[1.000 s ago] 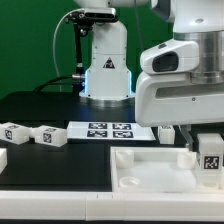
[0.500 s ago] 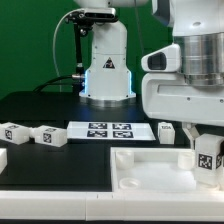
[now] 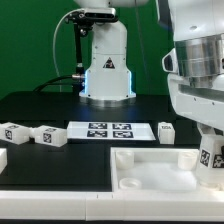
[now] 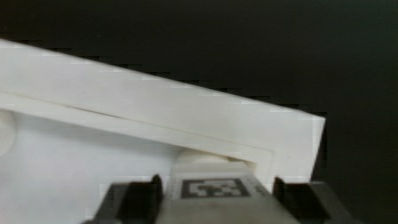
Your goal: Assemble square table
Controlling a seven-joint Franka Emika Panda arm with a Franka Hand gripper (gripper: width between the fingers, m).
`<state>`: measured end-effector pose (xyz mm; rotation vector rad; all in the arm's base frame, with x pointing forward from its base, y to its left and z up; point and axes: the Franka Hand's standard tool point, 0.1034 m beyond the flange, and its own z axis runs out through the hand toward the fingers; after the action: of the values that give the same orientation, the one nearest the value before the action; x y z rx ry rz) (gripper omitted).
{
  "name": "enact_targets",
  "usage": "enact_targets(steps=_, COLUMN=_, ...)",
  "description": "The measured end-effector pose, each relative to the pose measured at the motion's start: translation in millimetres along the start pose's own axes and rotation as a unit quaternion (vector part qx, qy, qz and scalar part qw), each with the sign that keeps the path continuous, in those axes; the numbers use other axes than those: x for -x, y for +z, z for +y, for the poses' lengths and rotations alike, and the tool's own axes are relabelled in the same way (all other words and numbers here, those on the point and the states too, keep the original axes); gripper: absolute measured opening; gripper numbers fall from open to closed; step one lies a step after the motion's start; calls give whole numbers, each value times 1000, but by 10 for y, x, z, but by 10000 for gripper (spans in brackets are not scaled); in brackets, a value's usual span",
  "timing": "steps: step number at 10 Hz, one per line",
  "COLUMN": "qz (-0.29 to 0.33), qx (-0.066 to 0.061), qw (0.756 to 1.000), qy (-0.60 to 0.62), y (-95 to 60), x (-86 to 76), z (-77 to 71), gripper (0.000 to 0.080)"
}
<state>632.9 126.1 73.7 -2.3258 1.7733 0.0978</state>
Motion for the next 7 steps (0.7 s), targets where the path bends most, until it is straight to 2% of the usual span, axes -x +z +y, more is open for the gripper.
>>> enact_targets(steps=1, qz=7, qx=5, qw=997, qy=-74, y=2, x=-4, z=7, gripper=477)
enact_targets(steps=2, qz=10, qx=5, qw=988, qy=-151, y=-9, x=-23, z=-1, gripper=592)
enact_targets(steps=3, qz=14, qx=10, qw=972, qy=-234, y=-24, x=-24, z=-12, gripper=592)
enact_targets(steps=4, qz=16, qx=11, qw=959, qy=-282, y=-24, x=-10, z=-15, gripper=632)
enact_targets(steps=6, qz=16, qx=14, qw=940, qy=-341, y=-10, x=-29, z=-4, gripper=647)
enact_targets(steps=7, qz=17, qx=17, qw=921, qy=-389, y=-14, x=-43, z=-1, gripper=649)
